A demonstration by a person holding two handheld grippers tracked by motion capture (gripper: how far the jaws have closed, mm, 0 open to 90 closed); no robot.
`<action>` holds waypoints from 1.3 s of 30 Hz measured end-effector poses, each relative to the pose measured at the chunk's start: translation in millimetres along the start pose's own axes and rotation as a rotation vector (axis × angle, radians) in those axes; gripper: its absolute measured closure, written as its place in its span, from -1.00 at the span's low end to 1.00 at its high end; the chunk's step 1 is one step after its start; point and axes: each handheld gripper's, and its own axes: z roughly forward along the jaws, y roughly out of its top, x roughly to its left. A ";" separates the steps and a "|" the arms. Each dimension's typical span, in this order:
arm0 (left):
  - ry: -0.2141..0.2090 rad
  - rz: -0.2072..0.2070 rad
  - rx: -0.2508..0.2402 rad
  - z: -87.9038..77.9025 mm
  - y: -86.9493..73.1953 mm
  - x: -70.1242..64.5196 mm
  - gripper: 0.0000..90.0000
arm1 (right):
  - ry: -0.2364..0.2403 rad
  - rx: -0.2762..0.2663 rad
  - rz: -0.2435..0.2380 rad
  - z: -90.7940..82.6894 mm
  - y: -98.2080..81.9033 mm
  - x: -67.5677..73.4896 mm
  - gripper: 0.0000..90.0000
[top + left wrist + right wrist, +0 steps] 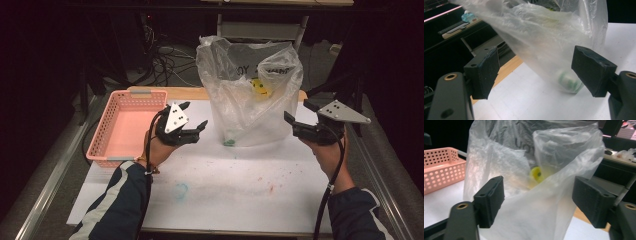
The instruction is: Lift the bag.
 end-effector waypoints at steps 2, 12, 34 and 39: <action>0.005 -0.024 -0.012 -6.6 -4.6 3.4 -0.51 | 0.003 -0.005 -0.010 -0.5 -2.7 3.7 -0.43; 0.061 -0.041 -0.021 -33.5 -28.0 11.9 -0.60 | 0.036 0.017 -0.026 1.3 -26.3 19.5 -0.52; 0.069 -0.013 0.021 -75.6 -57.8 -1.1 -0.64 | 0.091 0.025 -0.052 -25.0 -49.5 44.2 -0.61; 0.064 0.009 0.044 -82.0 -65.7 -10.1 -0.64 | 0.090 0.027 -0.058 -33.8 -55.9 45.8 -0.61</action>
